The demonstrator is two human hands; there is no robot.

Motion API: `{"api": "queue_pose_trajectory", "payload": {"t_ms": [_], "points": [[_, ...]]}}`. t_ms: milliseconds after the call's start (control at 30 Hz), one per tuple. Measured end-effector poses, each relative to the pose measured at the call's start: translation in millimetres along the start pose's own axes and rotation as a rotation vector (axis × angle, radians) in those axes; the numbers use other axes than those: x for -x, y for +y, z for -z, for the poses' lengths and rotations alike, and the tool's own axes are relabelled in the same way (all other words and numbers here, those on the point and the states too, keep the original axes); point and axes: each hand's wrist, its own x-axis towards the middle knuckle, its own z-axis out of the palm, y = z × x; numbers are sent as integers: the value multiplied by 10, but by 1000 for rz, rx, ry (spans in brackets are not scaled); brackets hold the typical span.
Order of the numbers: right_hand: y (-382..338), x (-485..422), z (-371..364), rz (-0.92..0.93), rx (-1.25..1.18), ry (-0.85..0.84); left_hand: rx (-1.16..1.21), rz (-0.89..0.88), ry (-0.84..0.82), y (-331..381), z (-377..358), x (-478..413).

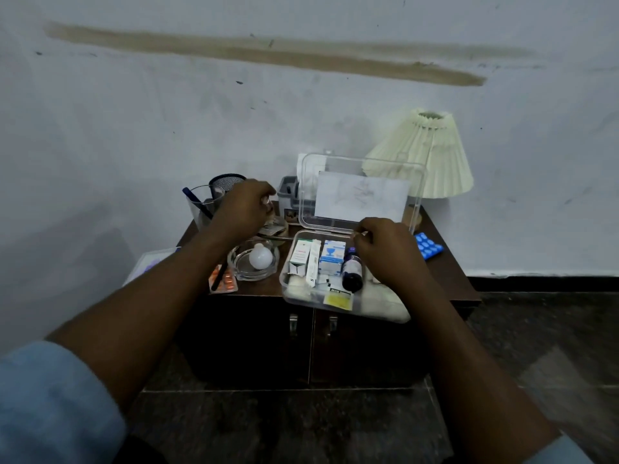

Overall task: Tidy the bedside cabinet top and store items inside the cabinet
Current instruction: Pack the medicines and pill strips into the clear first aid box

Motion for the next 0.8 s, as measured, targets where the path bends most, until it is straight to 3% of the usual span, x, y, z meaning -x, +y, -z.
{"api": "queue_pose_trajectory", "payload": {"t_ms": [133,267,333,467,633,800], "points": [[-1,10,63,32,-185,-73,333,80,96,416,273,229],[-65,89,130,65,-512,-171,727,249,-14,818,190,586],[-68,95,128,76,-516,-204,787,292,-87,903,61,693],[-46,100,57,156,-249,-253,794,292,-99,893,-99,820],[-33,127,-95,231,-123,-336,565,115,-102,940,-274,966],[-2,63,-175,292,158,-386,431,10,-241,884,-263,966]]}}
